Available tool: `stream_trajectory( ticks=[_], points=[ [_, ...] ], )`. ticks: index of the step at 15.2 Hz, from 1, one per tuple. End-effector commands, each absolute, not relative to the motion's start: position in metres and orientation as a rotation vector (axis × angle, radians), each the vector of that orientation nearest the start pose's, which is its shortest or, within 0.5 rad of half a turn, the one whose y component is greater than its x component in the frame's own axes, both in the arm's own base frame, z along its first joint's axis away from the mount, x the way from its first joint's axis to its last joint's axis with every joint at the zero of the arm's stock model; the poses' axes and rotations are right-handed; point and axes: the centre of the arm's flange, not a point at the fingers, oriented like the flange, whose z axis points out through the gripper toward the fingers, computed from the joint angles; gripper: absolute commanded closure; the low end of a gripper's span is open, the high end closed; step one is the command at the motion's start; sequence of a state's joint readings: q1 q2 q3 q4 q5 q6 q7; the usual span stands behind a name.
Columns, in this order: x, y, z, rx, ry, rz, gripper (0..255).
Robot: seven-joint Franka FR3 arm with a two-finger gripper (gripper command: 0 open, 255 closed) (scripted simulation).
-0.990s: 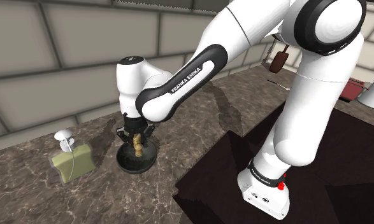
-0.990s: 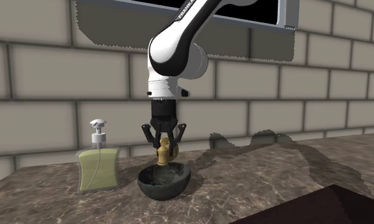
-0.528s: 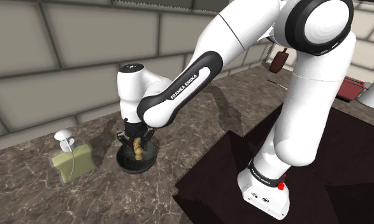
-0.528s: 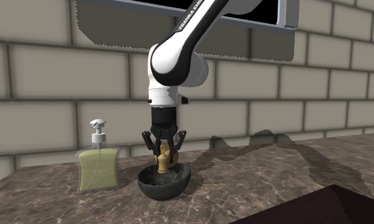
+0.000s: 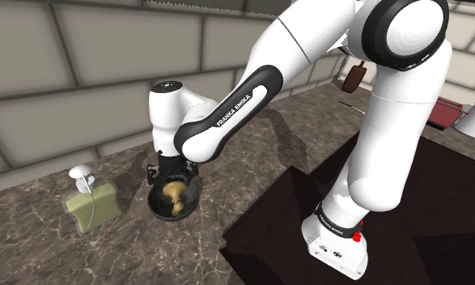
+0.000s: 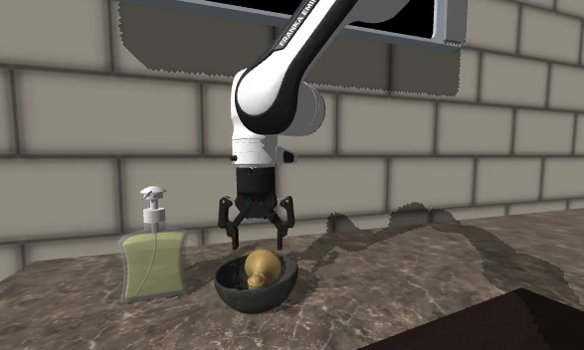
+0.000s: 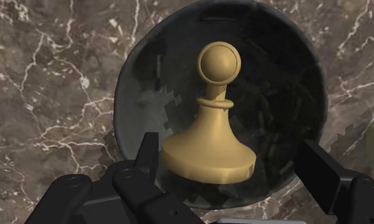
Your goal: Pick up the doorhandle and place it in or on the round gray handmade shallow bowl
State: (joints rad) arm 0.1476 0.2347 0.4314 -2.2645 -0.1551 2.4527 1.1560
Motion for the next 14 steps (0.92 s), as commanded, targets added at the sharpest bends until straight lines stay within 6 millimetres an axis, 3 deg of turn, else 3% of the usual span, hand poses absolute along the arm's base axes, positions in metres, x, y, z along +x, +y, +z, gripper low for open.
stream_trajectory(
  ticks=[1,2,6,14],
  points=[
    [0.447,0.293,0.264,-3.071,0.728,0.020,0],
    [0.447,0.293,0.264,-3.071,0.728,0.020,0],
    [0.447,0.294,0.314,-3.071,0.728,0.020,0],
    [0.447,0.294,0.314,-3.071,0.728,0.020,0]
  ],
)
